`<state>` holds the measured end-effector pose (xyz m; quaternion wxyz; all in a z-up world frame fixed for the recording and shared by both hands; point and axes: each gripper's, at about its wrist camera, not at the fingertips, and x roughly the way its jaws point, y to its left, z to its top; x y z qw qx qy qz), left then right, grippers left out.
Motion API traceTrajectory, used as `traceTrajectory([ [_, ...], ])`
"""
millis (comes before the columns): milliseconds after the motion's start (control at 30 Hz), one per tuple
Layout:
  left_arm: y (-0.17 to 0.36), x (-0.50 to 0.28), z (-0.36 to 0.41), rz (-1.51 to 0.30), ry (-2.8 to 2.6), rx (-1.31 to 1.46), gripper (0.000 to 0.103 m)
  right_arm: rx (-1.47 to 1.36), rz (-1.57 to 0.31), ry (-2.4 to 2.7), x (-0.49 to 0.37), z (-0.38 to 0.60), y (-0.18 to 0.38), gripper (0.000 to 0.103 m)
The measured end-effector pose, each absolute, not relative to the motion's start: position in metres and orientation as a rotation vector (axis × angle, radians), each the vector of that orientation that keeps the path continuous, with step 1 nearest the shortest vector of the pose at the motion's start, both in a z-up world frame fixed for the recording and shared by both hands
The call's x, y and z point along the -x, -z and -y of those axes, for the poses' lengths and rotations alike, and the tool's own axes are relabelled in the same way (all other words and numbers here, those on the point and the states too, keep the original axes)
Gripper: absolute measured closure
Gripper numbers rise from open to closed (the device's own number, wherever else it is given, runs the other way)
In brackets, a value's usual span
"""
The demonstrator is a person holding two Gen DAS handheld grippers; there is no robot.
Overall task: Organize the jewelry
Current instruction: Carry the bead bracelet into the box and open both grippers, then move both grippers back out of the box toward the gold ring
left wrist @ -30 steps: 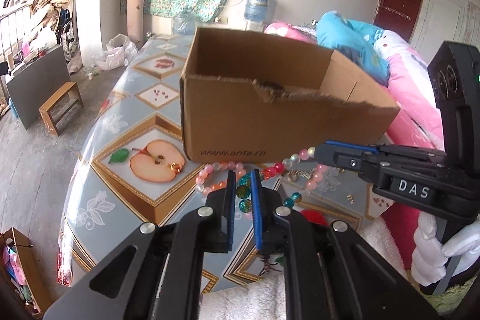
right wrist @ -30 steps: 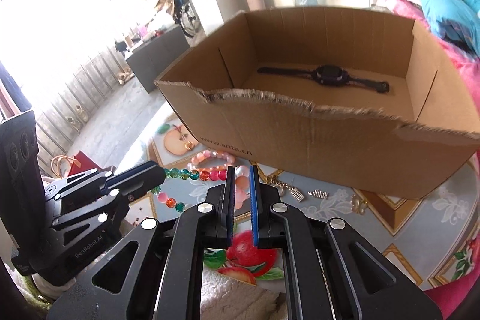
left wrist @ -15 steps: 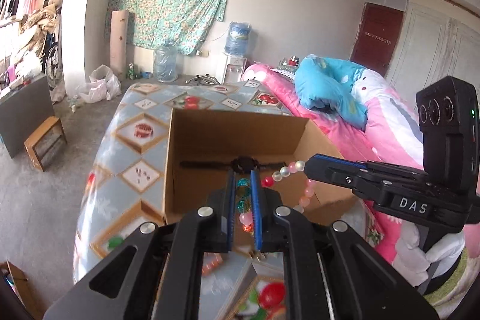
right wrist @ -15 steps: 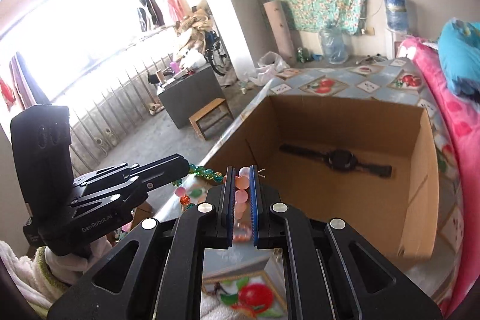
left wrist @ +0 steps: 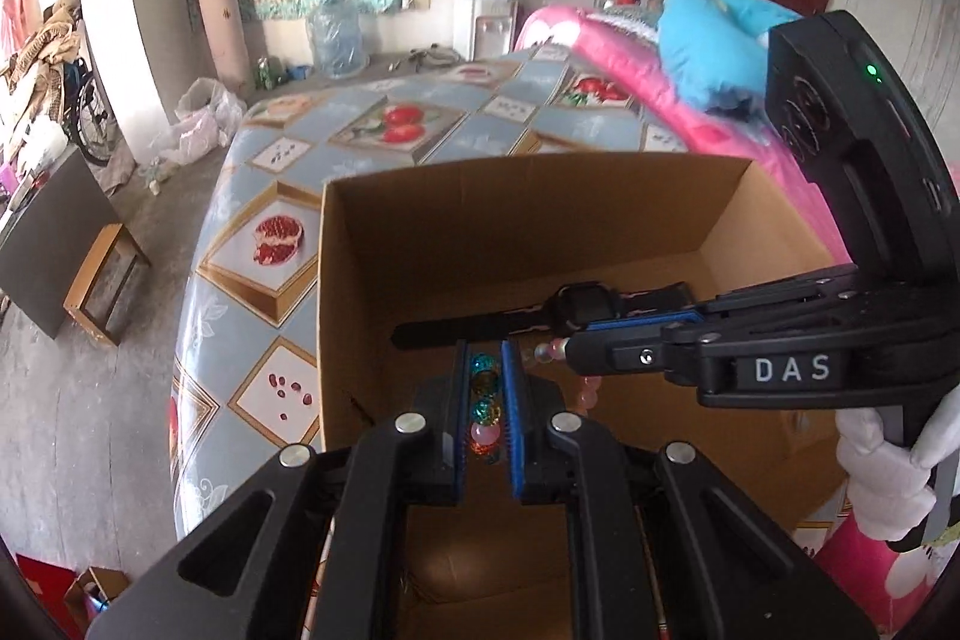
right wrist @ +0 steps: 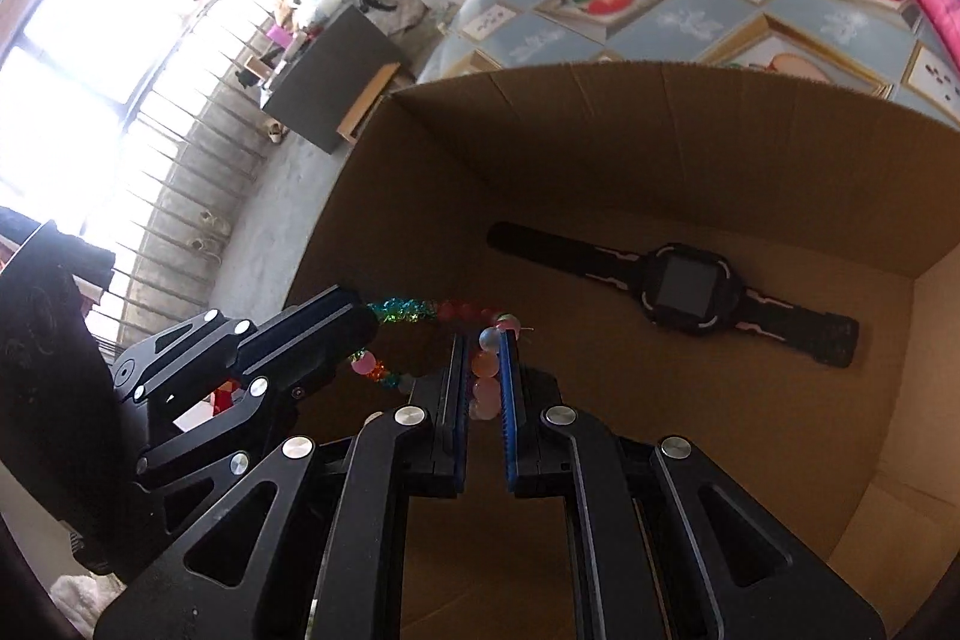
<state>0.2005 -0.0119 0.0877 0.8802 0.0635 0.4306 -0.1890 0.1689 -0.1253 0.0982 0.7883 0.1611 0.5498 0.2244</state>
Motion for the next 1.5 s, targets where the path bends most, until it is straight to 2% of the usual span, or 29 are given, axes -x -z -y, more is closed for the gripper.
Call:
traceTrajectory([
  [333, -0.102, -0.197, -0.009, -0.821, 0.351, -0.062, 0.089, -0.42, -1.119, -0.51, -0.165, 0.139, -0.113, 0.093],
  [533, -0.127, -0.151, -0.043, -0.697, 0.333, -0.005, 0.081, -0.419, -0.94, -0.608, -0.099, 0.164, -0.155, 0.093],
  [600, -0.13, -0.131, -0.06, -0.656, 0.311, 0.03, 0.073, -0.396, -0.884, -0.66, -0.067, 0.167, -0.165, 0.093],
  [667, -0.127, -0.114, -0.073, -0.636, 0.29, 0.053, 0.069, -0.351, -0.851, -0.691, -0.04, 0.163, -0.166, 0.091],
  [833, -0.094, -0.08, -0.092, -0.679, 0.228, 0.047, 0.069, -0.247, -0.88, -0.715, 0.017, 0.136, -0.139, 0.088],
  [1067, -0.045, -0.058, -0.091, -0.748, 0.205, 0.041, 0.069, -0.325, -0.994, -0.507, -0.005, 0.135, -0.089, 0.087],
  [1267, -0.014, -0.062, -0.079, -0.785, 0.199, -0.068, 0.069, -0.449, -0.996, -0.447, -0.017, 0.157, -0.085, 0.088],
  [1500, 0.011, -0.076, -0.075, -0.832, 0.244, -0.115, 0.069, -0.429, -0.966, -0.377, -0.013, 0.156, -0.088, 0.09],
])
